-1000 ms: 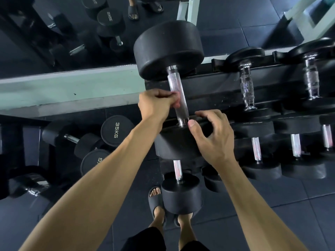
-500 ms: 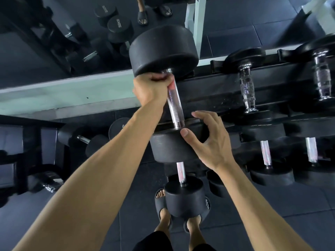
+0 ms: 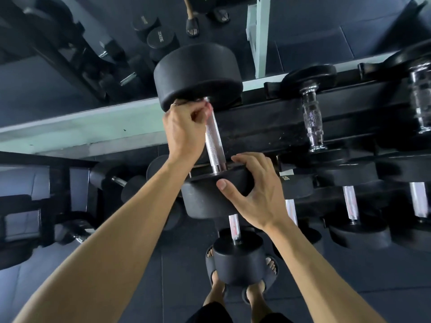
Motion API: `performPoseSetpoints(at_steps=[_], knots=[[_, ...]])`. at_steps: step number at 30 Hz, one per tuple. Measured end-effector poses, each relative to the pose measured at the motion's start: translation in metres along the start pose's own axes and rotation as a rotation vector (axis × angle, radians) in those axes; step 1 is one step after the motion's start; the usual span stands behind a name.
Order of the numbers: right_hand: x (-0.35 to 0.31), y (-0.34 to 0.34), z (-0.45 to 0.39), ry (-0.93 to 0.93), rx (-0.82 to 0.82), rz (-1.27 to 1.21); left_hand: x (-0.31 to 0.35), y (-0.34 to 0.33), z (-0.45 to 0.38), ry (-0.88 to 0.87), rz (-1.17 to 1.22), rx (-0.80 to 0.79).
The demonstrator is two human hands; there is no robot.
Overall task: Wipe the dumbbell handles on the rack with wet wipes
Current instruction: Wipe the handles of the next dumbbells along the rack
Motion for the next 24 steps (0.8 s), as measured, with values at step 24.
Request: performPoseSetpoints(at_steps=[24], knots=[[0.011, -0.003, 0.003, -0.175, -0.013, -0.049, 0.010, -0.008, 0.019, -0.230, 0.073, -0.385]])
Point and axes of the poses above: each hand's wrist, its own z-axis away from the middle knuckle, its own y-axis out of the back of the hand, x = y × z, the point moved 7 cm from there along -z, towards the middle knuckle, and after that the axes turned 15 degrees about -y, right-handed, at the moved point
